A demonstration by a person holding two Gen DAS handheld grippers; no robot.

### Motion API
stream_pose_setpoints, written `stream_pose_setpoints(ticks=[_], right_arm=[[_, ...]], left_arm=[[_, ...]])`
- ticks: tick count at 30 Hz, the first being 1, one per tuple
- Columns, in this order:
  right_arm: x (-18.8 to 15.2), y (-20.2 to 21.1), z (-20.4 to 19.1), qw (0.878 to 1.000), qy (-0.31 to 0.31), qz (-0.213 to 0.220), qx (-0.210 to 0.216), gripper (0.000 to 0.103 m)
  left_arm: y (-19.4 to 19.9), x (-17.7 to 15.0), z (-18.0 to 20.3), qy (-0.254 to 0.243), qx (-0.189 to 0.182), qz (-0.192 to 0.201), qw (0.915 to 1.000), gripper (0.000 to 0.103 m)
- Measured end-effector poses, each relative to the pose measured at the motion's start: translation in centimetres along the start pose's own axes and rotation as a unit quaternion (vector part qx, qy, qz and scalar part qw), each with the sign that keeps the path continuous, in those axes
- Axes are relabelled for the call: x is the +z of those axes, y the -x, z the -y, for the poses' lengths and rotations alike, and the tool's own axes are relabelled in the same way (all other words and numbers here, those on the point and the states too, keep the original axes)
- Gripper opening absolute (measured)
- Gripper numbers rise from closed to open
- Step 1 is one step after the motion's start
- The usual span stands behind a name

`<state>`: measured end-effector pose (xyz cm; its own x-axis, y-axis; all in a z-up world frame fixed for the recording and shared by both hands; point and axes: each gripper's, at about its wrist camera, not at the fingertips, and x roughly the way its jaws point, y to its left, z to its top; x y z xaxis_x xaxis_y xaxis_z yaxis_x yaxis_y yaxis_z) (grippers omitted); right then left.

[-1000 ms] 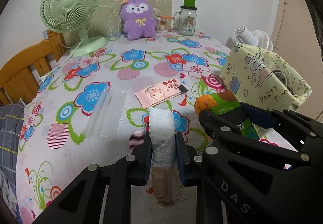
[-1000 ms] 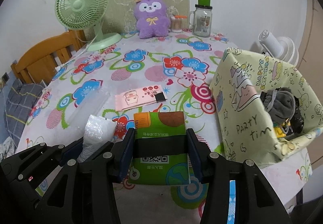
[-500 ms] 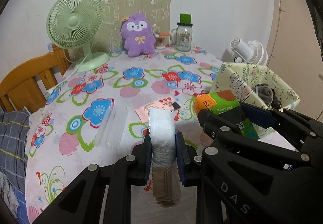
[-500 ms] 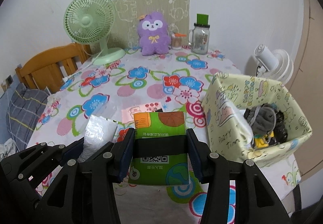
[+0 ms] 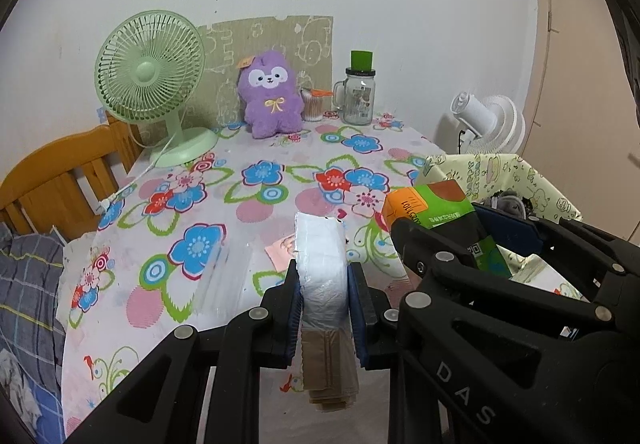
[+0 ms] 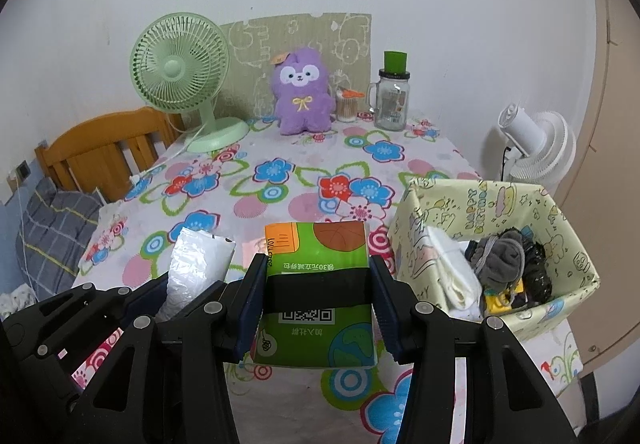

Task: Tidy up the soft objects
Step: 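Lift both held items and carry them toward the yellow-green paper box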

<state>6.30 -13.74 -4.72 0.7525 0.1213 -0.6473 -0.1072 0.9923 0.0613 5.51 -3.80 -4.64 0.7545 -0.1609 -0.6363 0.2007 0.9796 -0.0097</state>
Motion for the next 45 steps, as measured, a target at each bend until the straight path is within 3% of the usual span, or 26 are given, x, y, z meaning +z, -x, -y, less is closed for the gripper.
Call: stream_pose_setpoints(ticks=[30,45], right_arm=[[2.6,1.3,6.4,0.999,-0.028,0.023,-0.02,0.054],[2.8,1.6,10.6,0.997,-0.05,0.03,-0.046,0.054]], left_arm=[[-0.9,3.8,6.0,-0.036,-0.018,0.014,0.9991,0.021],[-2.3,5.1,9.9,-0.065,-0.046,0.018,0.9966,0.021]])
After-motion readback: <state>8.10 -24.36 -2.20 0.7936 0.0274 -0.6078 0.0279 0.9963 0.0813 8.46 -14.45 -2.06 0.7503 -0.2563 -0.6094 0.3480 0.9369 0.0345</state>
